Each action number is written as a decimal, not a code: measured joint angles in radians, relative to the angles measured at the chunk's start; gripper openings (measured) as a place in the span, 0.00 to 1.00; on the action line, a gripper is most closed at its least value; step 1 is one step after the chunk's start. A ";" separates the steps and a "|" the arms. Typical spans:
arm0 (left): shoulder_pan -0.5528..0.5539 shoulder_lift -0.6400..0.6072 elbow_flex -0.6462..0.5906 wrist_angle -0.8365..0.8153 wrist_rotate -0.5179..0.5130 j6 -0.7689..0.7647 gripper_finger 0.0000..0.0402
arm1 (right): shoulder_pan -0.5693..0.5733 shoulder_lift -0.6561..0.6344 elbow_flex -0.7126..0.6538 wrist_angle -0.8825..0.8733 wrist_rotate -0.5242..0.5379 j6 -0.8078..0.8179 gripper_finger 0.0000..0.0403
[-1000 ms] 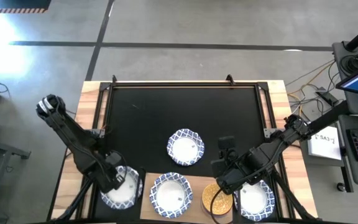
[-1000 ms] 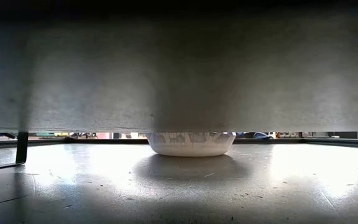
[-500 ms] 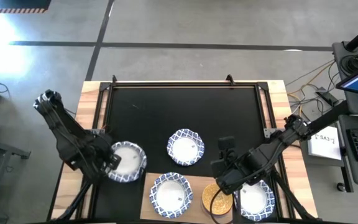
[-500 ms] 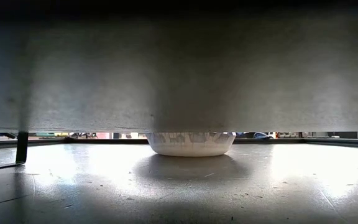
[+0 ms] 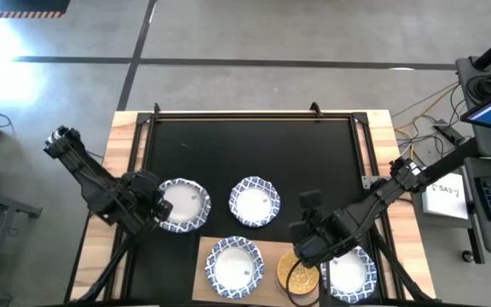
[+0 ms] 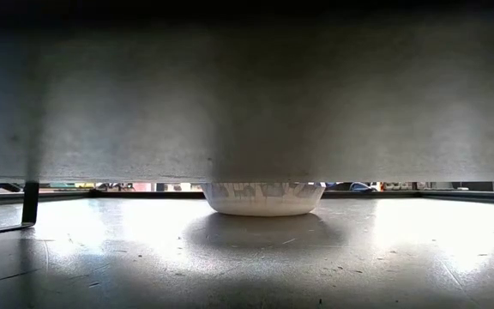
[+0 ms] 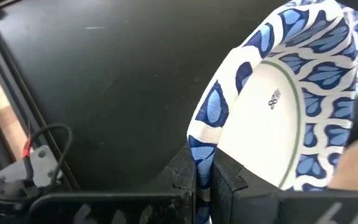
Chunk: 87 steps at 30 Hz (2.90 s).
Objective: Place and stack bowls onto a shelf
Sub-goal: Stack the large white bowl on top of the large white bowl on the shelf
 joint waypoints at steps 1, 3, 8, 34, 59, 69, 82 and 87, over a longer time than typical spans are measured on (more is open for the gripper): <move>0.017 0.000 -0.003 0.002 0.001 0.018 0.00 | 0.000 0.000 -0.002 0.000 -0.001 0.005 0.31; 0.054 -0.003 -0.004 0.000 -0.009 0.050 0.00 | 0.000 0.000 -0.003 0.000 -0.006 0.008 0.31; 0.132 -0.005 0.008 0.000 -0.045 0.133 0.00 | 0.000 0.000 0.016 -0.006 -0.008 0.016 0.31; 0.185 0.236 0.304 0.437 -0.007 0.773 0.00 | 0.002 0.000 0.039 -0.010 -0.034 0.049 0.31; 0.185 0.498 0.305 0.746 0.322 0.947 0.00 | 0.002 0.000 0.039 -0.013 -0.034 0.042 0.31; 0.185 0.517 0.305 0.750 0.320 0.997 0.05 | 0.002 0.000 0.039 -0.012 -0.034 0.040 0.31; 0.190 0.516 0.338 0.733 0.302 1.087 0.33 | 0.002 0.000 0.039 -0.013 -0.031 0.020 0.31; 0.194 0.515 0.422 0.672 0.199 1.145 0.39 | 0.002 0.000 0.039 -0.013 -0.031 0.020 0.31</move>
